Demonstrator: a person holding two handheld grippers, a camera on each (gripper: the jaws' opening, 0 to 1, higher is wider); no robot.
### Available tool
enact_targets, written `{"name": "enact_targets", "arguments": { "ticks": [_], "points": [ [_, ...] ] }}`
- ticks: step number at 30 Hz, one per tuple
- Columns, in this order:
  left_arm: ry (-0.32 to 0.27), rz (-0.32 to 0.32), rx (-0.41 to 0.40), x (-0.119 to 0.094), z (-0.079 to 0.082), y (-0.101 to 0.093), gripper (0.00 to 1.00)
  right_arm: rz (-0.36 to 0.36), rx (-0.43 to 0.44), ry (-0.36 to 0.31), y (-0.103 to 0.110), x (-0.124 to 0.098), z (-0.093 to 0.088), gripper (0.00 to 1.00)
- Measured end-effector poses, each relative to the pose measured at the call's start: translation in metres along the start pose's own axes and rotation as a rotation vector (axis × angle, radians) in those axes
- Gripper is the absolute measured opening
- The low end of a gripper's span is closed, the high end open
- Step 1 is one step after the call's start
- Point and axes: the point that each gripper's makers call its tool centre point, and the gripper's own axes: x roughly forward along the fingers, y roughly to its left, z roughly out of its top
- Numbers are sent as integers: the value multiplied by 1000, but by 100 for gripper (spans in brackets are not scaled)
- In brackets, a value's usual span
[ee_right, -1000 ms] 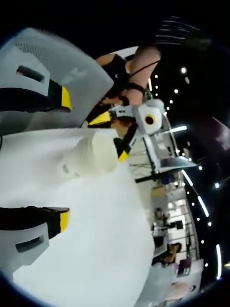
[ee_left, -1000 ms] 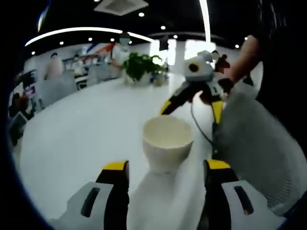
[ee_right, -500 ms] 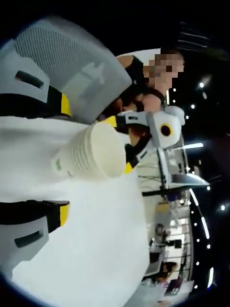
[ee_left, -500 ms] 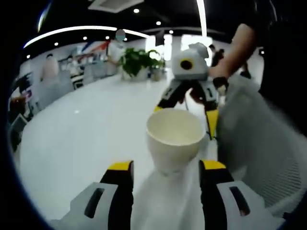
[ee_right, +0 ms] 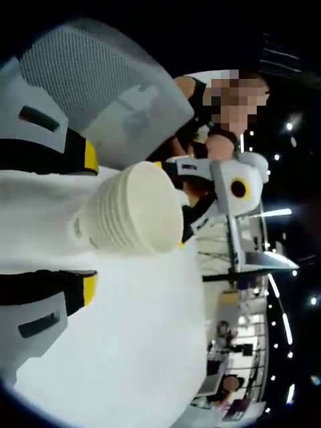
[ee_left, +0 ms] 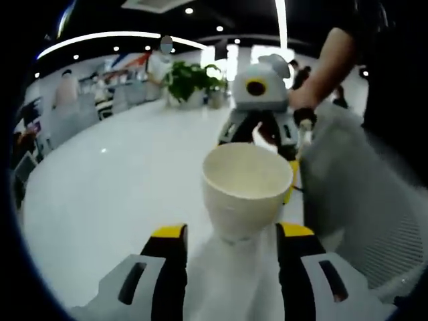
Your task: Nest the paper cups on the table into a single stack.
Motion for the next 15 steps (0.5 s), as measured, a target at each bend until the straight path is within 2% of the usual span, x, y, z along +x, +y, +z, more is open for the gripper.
{"name": "enact_targets", "arguments": {
  "ticks": [5,11,15],
  "points": [
    [12,-22,1,1,-1,-2,42,4,-1,-6,-1,3,3,48],
    [13,-34,-1,4,0,-3,41,12,-11,-7,-1,7,5,45],
    [13,-50,12,7,1,-6,39,26,-36,-9,2,8,6,40]
  ]
}}
